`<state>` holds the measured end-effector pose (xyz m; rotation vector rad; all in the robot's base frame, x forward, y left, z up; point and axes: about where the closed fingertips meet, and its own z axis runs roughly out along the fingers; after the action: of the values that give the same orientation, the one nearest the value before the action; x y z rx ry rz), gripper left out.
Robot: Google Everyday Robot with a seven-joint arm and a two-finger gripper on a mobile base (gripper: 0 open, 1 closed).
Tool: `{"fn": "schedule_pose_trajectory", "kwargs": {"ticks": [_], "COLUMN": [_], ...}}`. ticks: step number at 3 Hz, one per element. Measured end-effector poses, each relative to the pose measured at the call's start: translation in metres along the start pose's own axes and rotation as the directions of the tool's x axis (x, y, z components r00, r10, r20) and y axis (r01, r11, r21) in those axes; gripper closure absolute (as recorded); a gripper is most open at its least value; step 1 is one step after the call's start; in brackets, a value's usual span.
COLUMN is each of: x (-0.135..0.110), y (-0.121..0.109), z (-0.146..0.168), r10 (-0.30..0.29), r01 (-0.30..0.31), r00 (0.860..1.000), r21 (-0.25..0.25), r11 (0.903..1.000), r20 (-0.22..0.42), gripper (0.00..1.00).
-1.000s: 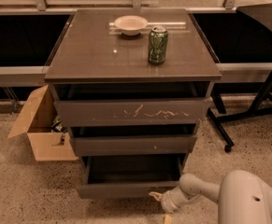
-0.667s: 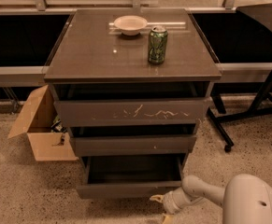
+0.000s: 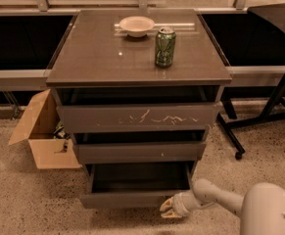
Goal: Close bottom drawer
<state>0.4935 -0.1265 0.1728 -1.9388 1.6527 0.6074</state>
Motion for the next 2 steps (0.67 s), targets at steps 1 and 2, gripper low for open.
{"fn": "schedule_pose_trajectory", "kwargs": {"ticks": [1,2], "x": [0.007,0.012], "y": [-0.025,-0.045], "z": [-0.007,-0.011], "r10": [-0.012,-0.009], "r01": [0.013,0.013], "r00": [1.0,0.999], "r21": [0.044,0.084], "r11": [0.9989,0.9964], "r20": [-0.024,-0.051], "gripper": [0.92,1.0]}}
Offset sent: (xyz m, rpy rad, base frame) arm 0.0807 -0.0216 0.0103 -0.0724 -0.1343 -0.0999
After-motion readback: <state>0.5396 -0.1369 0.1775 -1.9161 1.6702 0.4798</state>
